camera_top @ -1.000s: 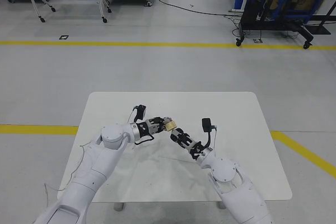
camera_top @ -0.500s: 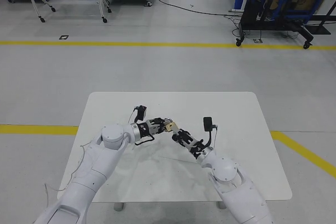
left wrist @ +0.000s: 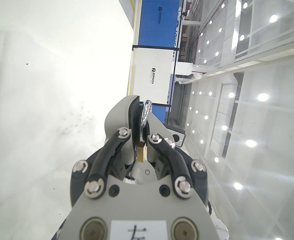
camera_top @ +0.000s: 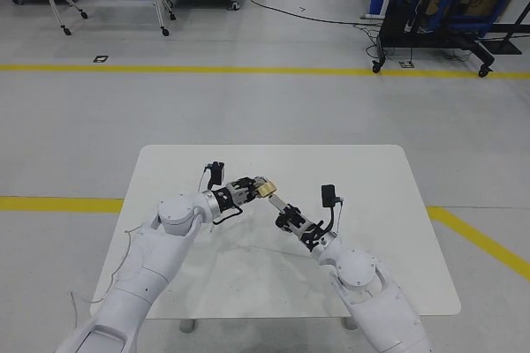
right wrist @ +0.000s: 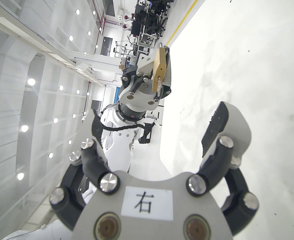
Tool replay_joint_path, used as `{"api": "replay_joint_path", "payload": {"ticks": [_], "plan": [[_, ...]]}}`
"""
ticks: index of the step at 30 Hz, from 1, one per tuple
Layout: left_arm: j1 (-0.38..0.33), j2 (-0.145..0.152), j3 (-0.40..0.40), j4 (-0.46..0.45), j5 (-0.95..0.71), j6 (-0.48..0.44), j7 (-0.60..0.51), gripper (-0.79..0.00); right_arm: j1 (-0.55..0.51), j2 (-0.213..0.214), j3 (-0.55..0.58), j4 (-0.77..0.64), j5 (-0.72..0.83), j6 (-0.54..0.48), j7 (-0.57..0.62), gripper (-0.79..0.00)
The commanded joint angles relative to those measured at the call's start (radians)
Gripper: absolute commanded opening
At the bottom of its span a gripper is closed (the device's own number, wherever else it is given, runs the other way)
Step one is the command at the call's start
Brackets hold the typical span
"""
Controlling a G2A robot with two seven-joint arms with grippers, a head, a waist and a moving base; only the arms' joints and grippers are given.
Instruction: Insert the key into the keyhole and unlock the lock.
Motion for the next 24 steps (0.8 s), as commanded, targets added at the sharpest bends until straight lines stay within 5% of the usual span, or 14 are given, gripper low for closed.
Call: {"api": "replay_joint_path", "payload": {"ticks": [1, 4, 5, 7, 8, 15, 24], "plan": [[0.007, 0.001, -0.009, -0.009, -0.007, -0.025, 0.008, -0.785, -0.012, 0.001, 0.012, -0.007, 0.097, -0.05, 0.051, 0.0], [0.022, 0.003, -0.028, -0.03, -0.016, -0.092, 0.019, -0.785, -0.013, 0.009, 0.053, 0.02, 0.298, -0.1, 0.254, 0.0], [0.027, 0.005, -0.035, -0.035, -0.016, -0.108, 0.025, -0.785, -0.009, 0.012, 0.07, 0.038, 0.346, -0.106, 0.3, -0.4], [0.038, 0.006, -0.044, -0.042, -0.031, -0.118, 0.024, -0.785, -0.003, 0.016, 0.091, 0.065, 0.421, -0.117, 0.371, -0.733], [0.041, 0.006, -0.046, -0.043, -0.038, -0.112, 0.021, -0.785, 0.001, 0.018, 0.099, 0.078, 0.445, -0.123, 0.4, -0.785], [0.013, -0.001, -0.036, 0.015, -0.164, 0.104, -0.1, -0.785, 0.01, 0.026, 0.119, 0.094, 0.505, -0.185, 0.502, -0.785], [-0.024, -0.009, -0.024, 0.083, -0.242, 0.171, -0.18, -0.785, 0.035, 0.025, 0.061, 0.083, 0.35, -0.217, 0.382, -0.785]]}}
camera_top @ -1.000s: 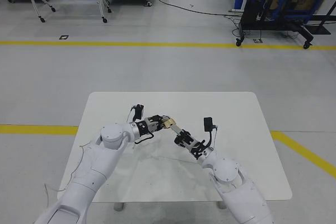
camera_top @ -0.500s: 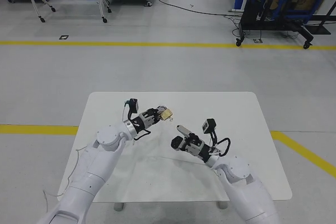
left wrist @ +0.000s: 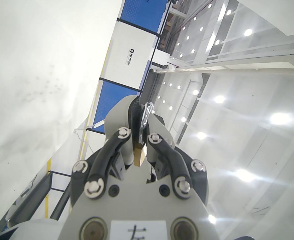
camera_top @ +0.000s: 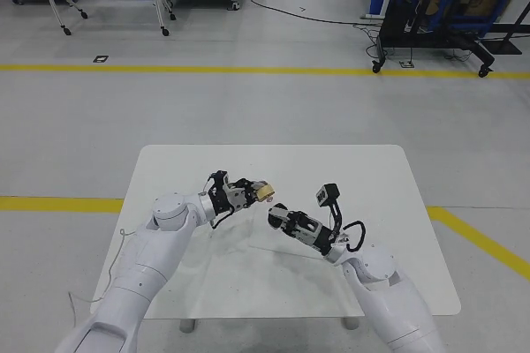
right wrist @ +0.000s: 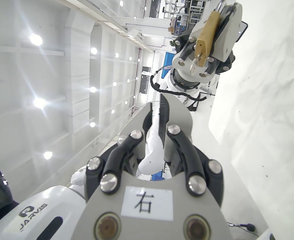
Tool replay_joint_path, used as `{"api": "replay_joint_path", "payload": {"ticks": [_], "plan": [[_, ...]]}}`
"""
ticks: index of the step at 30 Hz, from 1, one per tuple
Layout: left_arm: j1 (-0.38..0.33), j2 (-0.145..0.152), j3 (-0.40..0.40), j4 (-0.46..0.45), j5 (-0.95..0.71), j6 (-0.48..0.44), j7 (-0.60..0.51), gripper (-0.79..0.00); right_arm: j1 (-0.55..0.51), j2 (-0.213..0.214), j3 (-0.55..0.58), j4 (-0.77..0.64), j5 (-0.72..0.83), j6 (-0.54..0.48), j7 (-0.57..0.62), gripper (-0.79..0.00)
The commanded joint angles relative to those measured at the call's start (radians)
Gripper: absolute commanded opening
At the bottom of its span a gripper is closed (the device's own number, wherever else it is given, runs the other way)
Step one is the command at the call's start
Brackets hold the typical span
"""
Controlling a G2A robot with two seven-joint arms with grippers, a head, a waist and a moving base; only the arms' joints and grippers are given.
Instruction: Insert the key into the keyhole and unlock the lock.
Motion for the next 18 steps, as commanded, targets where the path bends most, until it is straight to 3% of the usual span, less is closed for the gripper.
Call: {"api": "replay_joint_path", "payload": {"ticks": [1, 3, 10, 18], "plan": [[-0.004, -0.001, 0.003, 0.008, 0.001, -0.006, -0.002, -0.785, 0.007, 0.0, -0.007, 0.005, -0.036, -0.006, -0.038, -0.785], [-0.008, -0.002, 0.006, 0.013, 0.001, -0.008, -0.006, -0.785, 0.009, -0.002, -0.024, 0.002, -0.121, -0.005, -0.12, -0.785], [-0.016, -0.004, 0.015, 0.024, -0.003, -0.009, -0.024, -0.785, 0.037, -0.011, -0.07, 0.034, -0.186, 0.02, -0.235, -0.785], [-0.021, -0.004, 0.014, 0.031, -0.009, -0.02, -0.032, -0.785, 0.054, -0.013, -0.08, 0.061, -0.165, 0.001, -0.246, -0.785]]}}
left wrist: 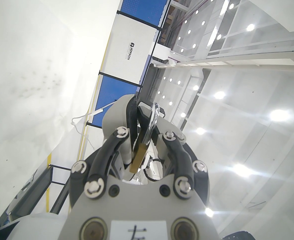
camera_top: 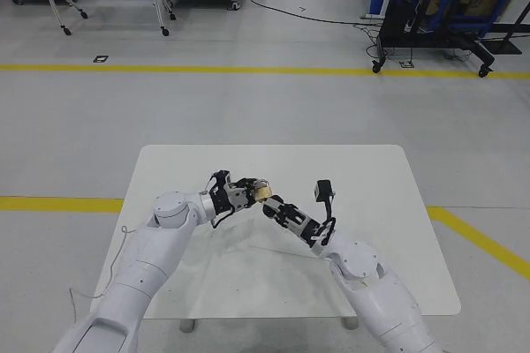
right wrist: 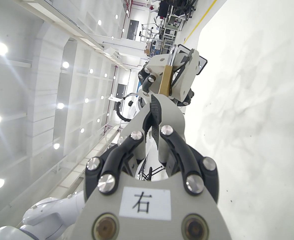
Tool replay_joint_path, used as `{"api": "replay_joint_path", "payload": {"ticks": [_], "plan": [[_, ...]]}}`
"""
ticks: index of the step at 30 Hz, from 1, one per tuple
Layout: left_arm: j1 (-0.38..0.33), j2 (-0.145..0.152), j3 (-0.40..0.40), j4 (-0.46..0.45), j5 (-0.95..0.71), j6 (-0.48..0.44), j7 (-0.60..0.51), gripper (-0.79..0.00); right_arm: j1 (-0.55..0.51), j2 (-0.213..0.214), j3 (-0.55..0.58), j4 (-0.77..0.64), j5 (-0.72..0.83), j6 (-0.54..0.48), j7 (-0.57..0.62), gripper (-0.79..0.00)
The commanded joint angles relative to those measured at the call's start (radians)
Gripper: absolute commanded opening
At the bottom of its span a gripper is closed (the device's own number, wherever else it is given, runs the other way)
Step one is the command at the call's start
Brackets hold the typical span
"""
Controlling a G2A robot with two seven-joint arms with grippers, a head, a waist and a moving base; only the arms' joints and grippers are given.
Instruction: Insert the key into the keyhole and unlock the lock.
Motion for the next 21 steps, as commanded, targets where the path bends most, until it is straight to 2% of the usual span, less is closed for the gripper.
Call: {"api": "replay_joint_path", "payload": {"ticks": [1, 4, 6, 10, 13, 21], "plan": [[0.0, 0.0, -0.004, 0.001, -0.006, -0.007, 0.008, -0.785, -0.011, 0.003, 0.01, -0.009, 0.026, -0.021, 0.019, -0.785], [0.004, 0.0, -0.011, -0.004, -0.003, -0.035, 0.042, -0.785, -0.042, 0.011, 0.04, -0.039, 0.044, -0.051, 0.04, -0.508], [0.008, 0.001, -0.013, -0.015, 0.022, -0.071, 0.072, -0.785, -0.066, 0.015, 0.055, -0.064, 0.039, -0.057, 0.041, -0.434], [0.03, 0.003, -0.008, -0.063, 0.098, -0.171, 0.141, -0.785, -0.086, 0.02, 0.064, -0.082, 0.078, -0.036, 0.062, -0.422], [0.053, 0.005, -0.01, -0.099, 0.122, -0.235, 0.164, -0.785, -0.071, 0.02, 0.065, -0.054, 0.175, 0.0, 0.126, -0.413], [0.09, 0.012, -0.033, -0.152, 0.133, -0.337, 0.132, -0.785, -0.006, 0.02, 0.079, 0.046, 0.415, 0.081, 0.311, -0.465]]}}
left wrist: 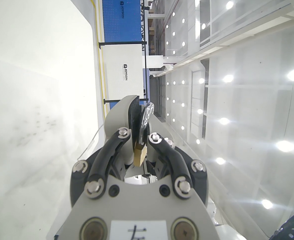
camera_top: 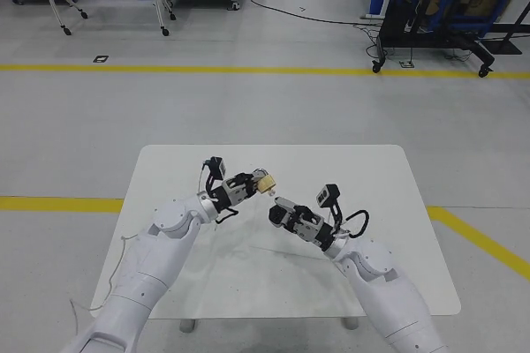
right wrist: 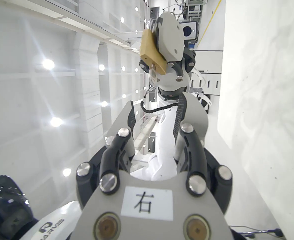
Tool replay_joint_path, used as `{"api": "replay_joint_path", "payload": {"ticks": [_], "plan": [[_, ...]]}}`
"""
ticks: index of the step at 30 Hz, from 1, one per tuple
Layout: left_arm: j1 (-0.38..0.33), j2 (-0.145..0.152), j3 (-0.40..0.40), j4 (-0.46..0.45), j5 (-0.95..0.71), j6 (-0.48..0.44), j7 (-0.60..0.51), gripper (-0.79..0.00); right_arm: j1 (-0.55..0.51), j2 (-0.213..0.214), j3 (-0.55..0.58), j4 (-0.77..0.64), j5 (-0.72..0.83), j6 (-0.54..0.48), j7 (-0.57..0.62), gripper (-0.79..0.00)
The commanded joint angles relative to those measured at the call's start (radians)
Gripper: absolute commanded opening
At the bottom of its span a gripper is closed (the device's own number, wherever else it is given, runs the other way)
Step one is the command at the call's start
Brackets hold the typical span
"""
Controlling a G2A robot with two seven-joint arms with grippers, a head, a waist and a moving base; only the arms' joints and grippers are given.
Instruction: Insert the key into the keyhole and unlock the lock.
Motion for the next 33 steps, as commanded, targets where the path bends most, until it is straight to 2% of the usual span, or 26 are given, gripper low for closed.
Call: {"api": "replay_joint_path", "payload": {"ticks": [1, 5, 9, 14, 23, 33], "plan": [[0.003, 0.002, -0.002, -0.007, 0.011, -0.014, -0.013, -0.785, 0.014, 0.001, 0.002, 0.024, 0.048, 0.01, 0.05, -0.459], [0.009, 0.004, -0.006, -0.015, 0.016, -0.034, -0.024, -0.785, 0.034, 0.002, 0.005, 0.064, 0.107, 0.021, 0.119, -0.453], [0.008, 0.005, -0.007, -0.015, 0.012, -0.027, -0.042, -0.785, 0.054, 0.001, -0.008, 0.092, 0.127, 0.049, 0.138, -0.456], [0.008, 0.005, -0.004, -0.017, 0.018, -0.032, -0.059, -0.785, 0.085, -0.003, -0.028, 0.131, 0.166, 0.085, 0.159, -0.523], [0.01, 0.008, -0.001, -0.026, 0.029, -0.05, -0.088, -0.785, 0.113, -0.004, -0.035, 0.178, 0.226, 0.089, 0.212, -0.573], [0.01, 0.008, 0.005, -0.028, 0.034, -0.079, -0.112, -0.785, 0.127, -0.005, -0.037, 0.214, 0.286, 0.107, 0.254, -0.785]]}}
